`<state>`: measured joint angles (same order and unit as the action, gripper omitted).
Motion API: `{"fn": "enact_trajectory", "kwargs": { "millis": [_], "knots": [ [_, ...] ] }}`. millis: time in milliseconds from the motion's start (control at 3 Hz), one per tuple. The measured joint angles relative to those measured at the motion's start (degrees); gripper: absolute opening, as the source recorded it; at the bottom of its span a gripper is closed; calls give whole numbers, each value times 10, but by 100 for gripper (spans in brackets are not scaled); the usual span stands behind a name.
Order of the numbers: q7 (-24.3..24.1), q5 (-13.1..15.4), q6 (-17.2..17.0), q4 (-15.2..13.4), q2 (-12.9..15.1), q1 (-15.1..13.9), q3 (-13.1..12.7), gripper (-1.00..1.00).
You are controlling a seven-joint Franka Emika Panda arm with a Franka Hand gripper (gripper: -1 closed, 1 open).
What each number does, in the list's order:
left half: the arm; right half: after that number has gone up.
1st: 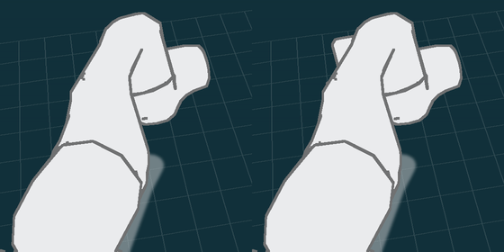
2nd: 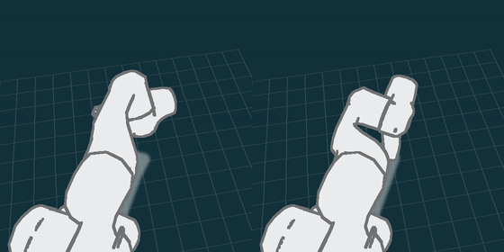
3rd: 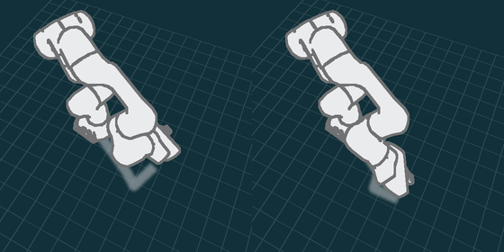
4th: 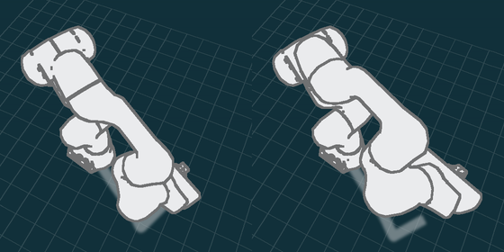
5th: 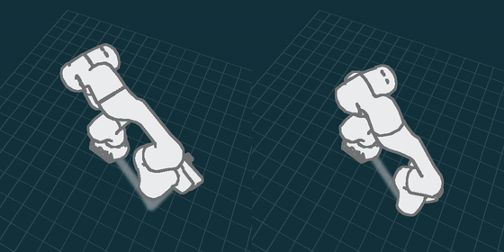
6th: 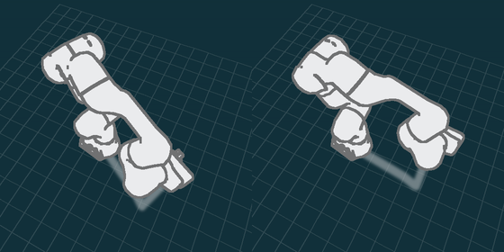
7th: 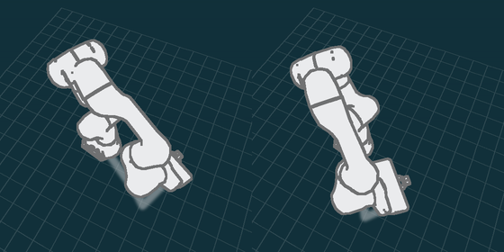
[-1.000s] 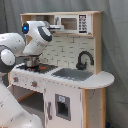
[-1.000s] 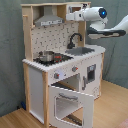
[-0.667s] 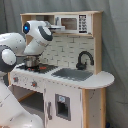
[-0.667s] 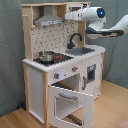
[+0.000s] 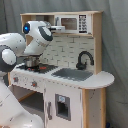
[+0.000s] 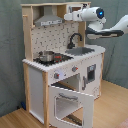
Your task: Play with the kitchen
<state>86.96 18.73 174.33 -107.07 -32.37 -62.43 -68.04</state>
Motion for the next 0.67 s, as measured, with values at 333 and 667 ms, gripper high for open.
{"fn": "enact_trajectory", "kwargs": {
  "millis": [333, 667],
  "knots": [
    [-2, 0, -7, -18, -1, 55, 44, -100],
    [2, 0, -5, -40, -1, 102, 81, -100]
  ]
}}
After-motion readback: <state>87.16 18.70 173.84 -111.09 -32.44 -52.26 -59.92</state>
